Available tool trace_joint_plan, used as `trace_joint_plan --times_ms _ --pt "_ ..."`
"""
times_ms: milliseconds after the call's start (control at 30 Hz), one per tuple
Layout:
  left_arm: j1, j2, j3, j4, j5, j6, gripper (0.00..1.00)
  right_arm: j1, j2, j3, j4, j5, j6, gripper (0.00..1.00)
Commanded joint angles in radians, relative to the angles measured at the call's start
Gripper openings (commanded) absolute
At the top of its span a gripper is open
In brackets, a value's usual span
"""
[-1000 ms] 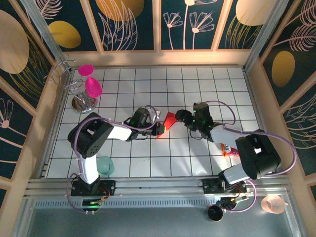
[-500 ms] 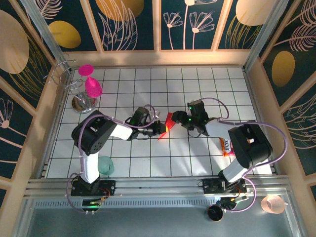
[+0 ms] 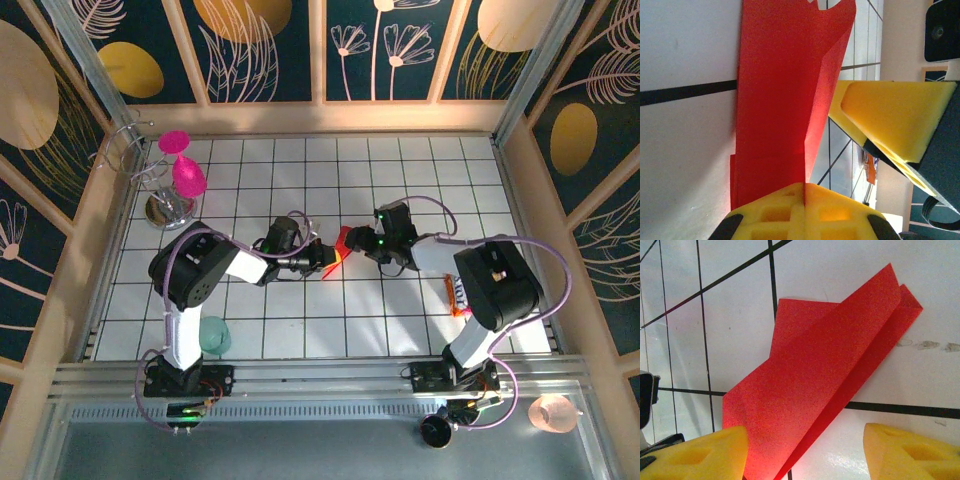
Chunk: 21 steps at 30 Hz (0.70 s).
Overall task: Fold a paper plane with a square sheet of paper (pick it up from the middle)
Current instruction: Fold the wing for the fifth time at the center of the table.
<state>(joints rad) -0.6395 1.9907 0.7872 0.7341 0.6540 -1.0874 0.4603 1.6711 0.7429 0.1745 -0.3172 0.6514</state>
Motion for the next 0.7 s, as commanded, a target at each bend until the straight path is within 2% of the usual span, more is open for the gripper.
trace_joint_plan --times_ms 0,367,667 --pt "0.009 0.008 -0.012 0.041 0.018 -0.039 0.02 0.008 0.026 0.038 -0.019 -0.016 -0.030 0.62" --pt "0.009 0.022 -0.018 0.045 0.011 -0.052 0.05 0.036 0.121 0.106 -0.139 0.080 -0.050 0.58" --pt "0.009 0.019 -0.022 0.012 0.003 -0.035 0.16 0.065 0.201 0.164 -0.217 0.150 -0.049 0.54"
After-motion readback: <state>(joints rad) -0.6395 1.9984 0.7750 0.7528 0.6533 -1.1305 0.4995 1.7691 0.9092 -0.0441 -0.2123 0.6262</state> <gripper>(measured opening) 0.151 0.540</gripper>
